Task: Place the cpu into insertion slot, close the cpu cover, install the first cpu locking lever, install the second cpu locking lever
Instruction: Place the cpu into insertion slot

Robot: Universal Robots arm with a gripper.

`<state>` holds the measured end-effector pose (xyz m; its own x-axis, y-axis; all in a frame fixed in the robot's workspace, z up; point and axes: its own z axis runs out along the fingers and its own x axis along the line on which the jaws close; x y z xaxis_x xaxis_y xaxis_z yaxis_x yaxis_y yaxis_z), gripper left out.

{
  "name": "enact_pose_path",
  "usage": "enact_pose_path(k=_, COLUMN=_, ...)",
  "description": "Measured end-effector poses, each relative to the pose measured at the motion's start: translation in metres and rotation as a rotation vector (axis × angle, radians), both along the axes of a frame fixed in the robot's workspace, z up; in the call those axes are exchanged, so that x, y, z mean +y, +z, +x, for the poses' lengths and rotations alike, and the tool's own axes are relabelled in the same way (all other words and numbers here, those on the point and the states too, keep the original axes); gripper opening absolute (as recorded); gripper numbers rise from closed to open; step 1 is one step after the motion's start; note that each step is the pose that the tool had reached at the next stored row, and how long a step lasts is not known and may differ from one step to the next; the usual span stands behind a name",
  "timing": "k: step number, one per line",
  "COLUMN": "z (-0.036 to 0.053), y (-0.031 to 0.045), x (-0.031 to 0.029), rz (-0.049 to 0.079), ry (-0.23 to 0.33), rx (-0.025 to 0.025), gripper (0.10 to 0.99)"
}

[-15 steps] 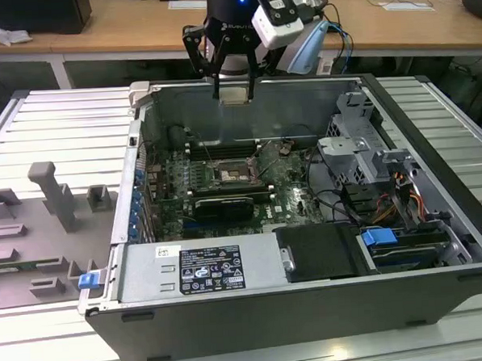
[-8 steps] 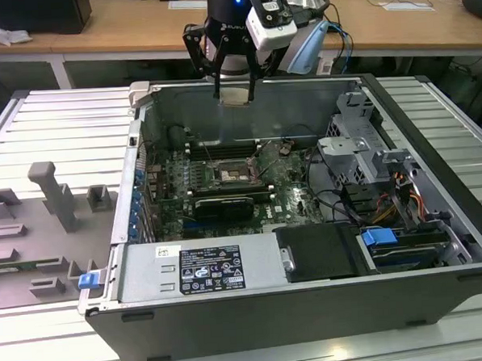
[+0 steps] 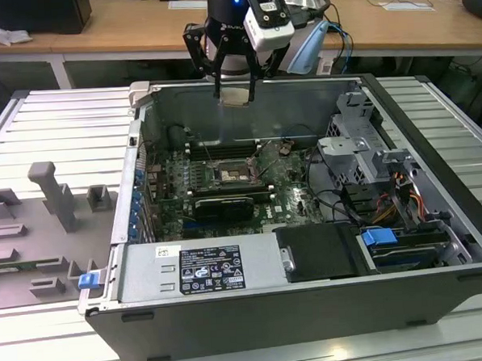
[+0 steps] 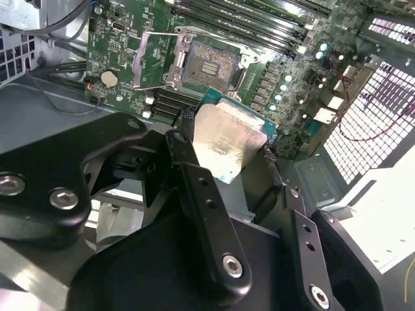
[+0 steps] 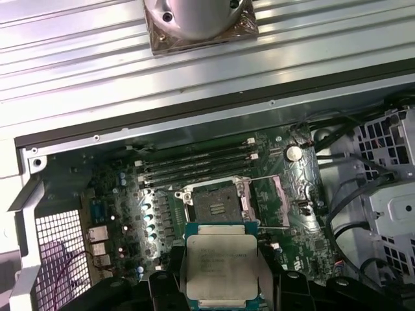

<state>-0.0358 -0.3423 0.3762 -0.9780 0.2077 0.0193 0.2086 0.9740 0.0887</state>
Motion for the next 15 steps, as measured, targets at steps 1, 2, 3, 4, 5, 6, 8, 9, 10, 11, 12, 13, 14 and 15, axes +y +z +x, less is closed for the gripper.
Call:
enact_pose_path(k=1, z=0.0000, y=0.0000, x=0.0000, rz=0.000, ry=-0.005, rx=0.0000, gripper=0.533)
enact_pose_path(k=2, z=0.0000, y=0.0000, x=0.0000, rz=0.000, ry=-0.013, rx=0.0000, gripper=0.533)
enact_pose_path(k=3, z=0.0000, y=0.0000, x=0.0000, rz=0.000, ry=-0.017, rx=0.0000, gripper=0.533)
enact_pose_path(k=4, z=0.0000, y=0.0000, x=0.0000, rz=0.000, ry=-0.021, rx=0.0000, gripper=0.533)
enact_pose_path(k=5, z=0.0000, y=0.0000, x=0.0000, rz=0.000, ry=-0.024, rx=0.0000, gripper=0.533)
enact_pose_path(k=6, z=0.0000, y=0.0000, x=0.0000, rz=0.000, ry=-0.027, rx=0.0000, gripper=0.533)
enact_pose_path(k=8, z=0.0000, y=0.0000, x=0.0000, rz=0.000, ry=-0.035, rx=0.0000, gripper=0.533)
enact_pose_path(k=9, z=0.0000, y=0.0000, x=0.0000, rz=0.000, ry=-0.038, rx=0.0000, gripper=0.533)
enact_pose_path(k=10, z=0.0000, y=0.0000, x=0.0000, rz=0.000, ry=-0.042, rx=0.0000, gripper=0.533)
enact_pose_path(k=11, z=0.0000, y=-0.0001, x=0.0000, rz=0.000, ry=-0.047, rx=0.0000, gripper=0.533)
enact_pose_path(k=12, z=0.0000, y=0.0000, x=0.0000, rz=0.000, ry=-0.051, rx=0.0000, gripper=0.533)
enact_pose_path(k=13, z=0.0000, y=-0.0001, x=0.0000, rz=0.000, ry=-0.054, rx=0.0000, gripper=0.533)
enact_pose_path(k=14, z=0.0000, y=0.0000, x=0.0000, rz=0.000, ry=-0.061, rx=0.0000, gripper=0.533)
enact_pose_path(k=15, z=0.0000, y=0.0000, x=0.0000, rz=0.000, ry=-0.066, rx=0.0000, gripper=0.533)
